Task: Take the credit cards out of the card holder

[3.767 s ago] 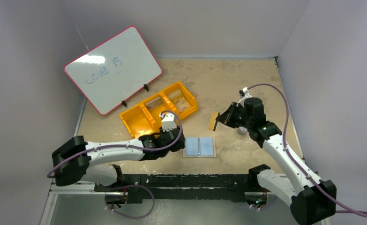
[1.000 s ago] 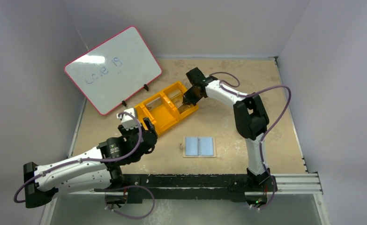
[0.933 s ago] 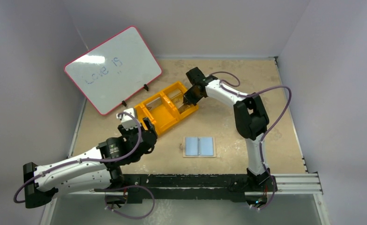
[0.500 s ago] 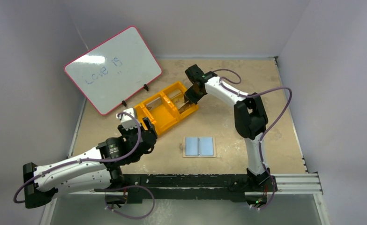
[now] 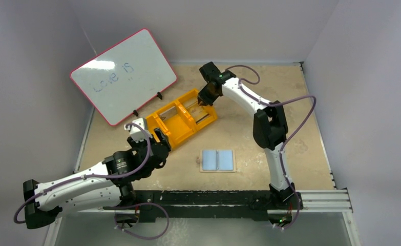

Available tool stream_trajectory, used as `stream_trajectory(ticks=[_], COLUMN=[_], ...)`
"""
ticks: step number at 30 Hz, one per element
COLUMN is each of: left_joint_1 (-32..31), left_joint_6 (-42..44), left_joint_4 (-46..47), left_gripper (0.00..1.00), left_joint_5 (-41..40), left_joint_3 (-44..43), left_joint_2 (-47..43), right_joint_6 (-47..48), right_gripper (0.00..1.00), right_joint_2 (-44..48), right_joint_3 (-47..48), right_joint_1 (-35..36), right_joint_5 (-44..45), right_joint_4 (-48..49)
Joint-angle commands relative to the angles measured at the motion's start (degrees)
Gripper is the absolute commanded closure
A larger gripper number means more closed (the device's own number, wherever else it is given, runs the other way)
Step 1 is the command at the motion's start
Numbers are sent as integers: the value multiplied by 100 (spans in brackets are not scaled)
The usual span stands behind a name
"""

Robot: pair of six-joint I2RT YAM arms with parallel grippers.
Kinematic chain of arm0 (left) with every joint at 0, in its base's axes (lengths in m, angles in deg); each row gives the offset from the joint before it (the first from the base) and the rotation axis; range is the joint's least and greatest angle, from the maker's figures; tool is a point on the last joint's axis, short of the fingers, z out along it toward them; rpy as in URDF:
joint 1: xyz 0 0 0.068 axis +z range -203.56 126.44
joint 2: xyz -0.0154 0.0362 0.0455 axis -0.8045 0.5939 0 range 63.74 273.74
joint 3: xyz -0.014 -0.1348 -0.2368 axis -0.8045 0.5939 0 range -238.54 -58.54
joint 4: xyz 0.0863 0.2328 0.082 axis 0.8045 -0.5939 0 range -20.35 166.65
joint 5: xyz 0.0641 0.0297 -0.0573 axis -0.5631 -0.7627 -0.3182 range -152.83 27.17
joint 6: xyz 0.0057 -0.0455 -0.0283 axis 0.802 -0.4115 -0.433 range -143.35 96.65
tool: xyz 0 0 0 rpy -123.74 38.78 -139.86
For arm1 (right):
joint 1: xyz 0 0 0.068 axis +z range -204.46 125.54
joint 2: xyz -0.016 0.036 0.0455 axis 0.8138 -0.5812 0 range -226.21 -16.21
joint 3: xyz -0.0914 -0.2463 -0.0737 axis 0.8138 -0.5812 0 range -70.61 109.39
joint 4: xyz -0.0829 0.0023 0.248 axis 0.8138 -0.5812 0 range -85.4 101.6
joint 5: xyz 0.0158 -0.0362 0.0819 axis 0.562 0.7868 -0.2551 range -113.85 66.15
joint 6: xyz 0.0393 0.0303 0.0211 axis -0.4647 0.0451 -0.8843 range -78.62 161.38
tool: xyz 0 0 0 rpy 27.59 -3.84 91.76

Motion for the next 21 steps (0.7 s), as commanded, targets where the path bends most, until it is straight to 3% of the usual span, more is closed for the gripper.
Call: stream_trajectory(ticks=[1, 9, 15, 21], left_joint_1=[36, 34, 32, 37], left_joint_6=[-33, 75, 294, 734], left_joint_4=[5, 236, 594, 1593], left_gripper=[27, 27, 26, 21], left_joint_5=[-46, 101, 414, 1189], left_joint_3=[-38, -68, 36, 365], left_joint_2=[-14, 218, 319, 532], right_joint_6=[491, 1601, 2296, 2889], right_gripper=[89, 91, 80, 63], right_joint_2=[697, 1367, 3099, 4452], right_joint_3=[-158, -1070, -3938, -5535], right_joint_1=[30, 17, -2, -14], right_joint_5=[118, -547, -926, -550], right_joint_4=[402, 2092, 4841, 4775])
